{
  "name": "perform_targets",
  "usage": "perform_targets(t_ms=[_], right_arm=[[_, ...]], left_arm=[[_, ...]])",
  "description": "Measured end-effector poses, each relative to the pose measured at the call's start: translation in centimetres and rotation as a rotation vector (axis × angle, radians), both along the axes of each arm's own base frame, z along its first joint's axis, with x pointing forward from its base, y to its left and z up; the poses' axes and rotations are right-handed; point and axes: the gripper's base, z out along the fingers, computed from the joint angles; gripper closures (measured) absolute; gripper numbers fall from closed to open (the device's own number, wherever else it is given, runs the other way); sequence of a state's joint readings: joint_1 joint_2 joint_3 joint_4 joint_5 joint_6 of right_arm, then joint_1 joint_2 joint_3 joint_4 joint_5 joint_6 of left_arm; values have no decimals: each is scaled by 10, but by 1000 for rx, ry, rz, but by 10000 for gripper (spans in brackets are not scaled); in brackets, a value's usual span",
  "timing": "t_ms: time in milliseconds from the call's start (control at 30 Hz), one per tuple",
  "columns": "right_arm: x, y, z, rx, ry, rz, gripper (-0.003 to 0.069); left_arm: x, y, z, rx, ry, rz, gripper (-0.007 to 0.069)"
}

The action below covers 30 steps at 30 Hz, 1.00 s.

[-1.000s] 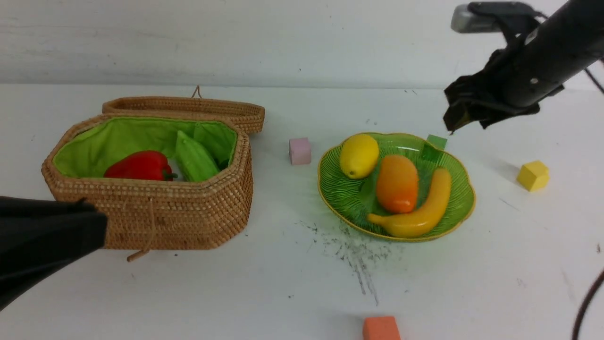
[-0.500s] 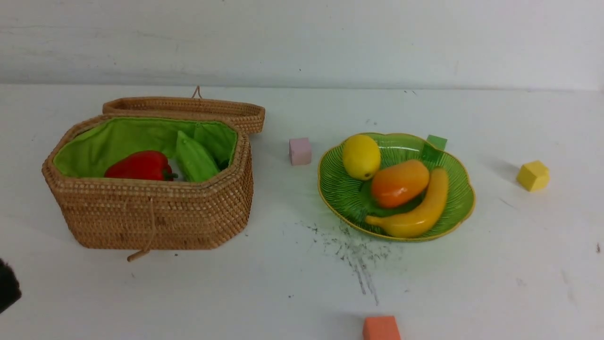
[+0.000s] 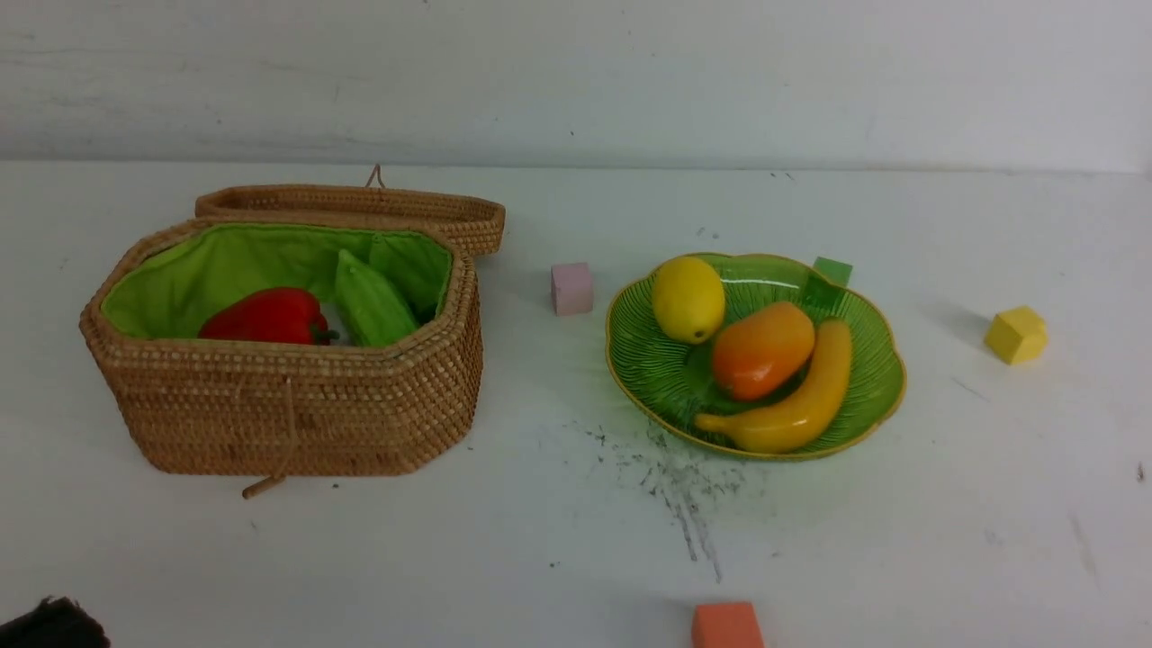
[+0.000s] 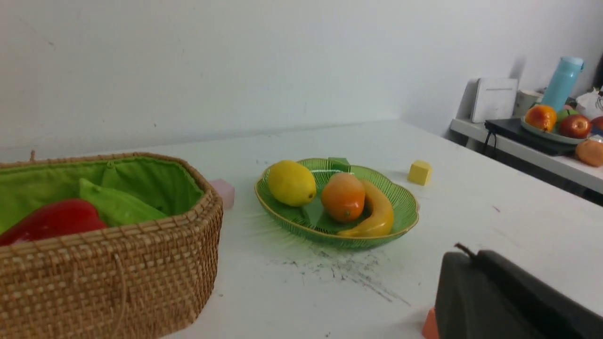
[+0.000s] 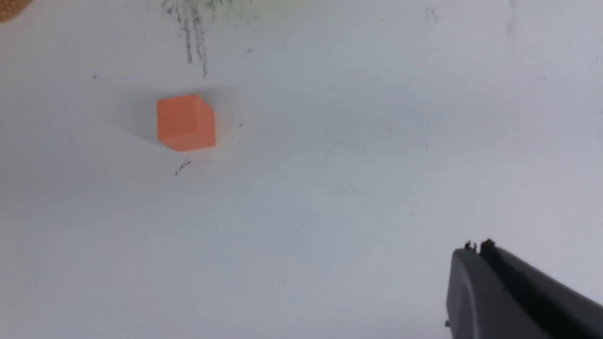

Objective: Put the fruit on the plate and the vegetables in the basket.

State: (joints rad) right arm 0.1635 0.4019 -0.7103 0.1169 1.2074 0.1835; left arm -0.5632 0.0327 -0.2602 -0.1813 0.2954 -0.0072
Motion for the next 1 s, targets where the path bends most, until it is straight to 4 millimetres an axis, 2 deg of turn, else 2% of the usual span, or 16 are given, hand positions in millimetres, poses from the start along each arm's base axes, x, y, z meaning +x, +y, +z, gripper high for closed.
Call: perform_targets(t_ms=[267,733,800,933,1000], right_arm=[[-11,-2,-3,8,-50,-4,643],[-12,-7,-5,-36,-73,-29,642],[-11,-9,-10,-46,-109,-53,644],[-3,-11,-49,-51,-314,-134,676],[1,-11,-60,-58,-386,-137,677]], left_arm=[[3,-2,-16,39,60,-5,638],[3,-3,-19,54,81,-10,638],[3,-3,-19,54,81,-10,638],[3,-3,-19,54,81,-10,638],[3,-3,-19,55,81,-10,637]])
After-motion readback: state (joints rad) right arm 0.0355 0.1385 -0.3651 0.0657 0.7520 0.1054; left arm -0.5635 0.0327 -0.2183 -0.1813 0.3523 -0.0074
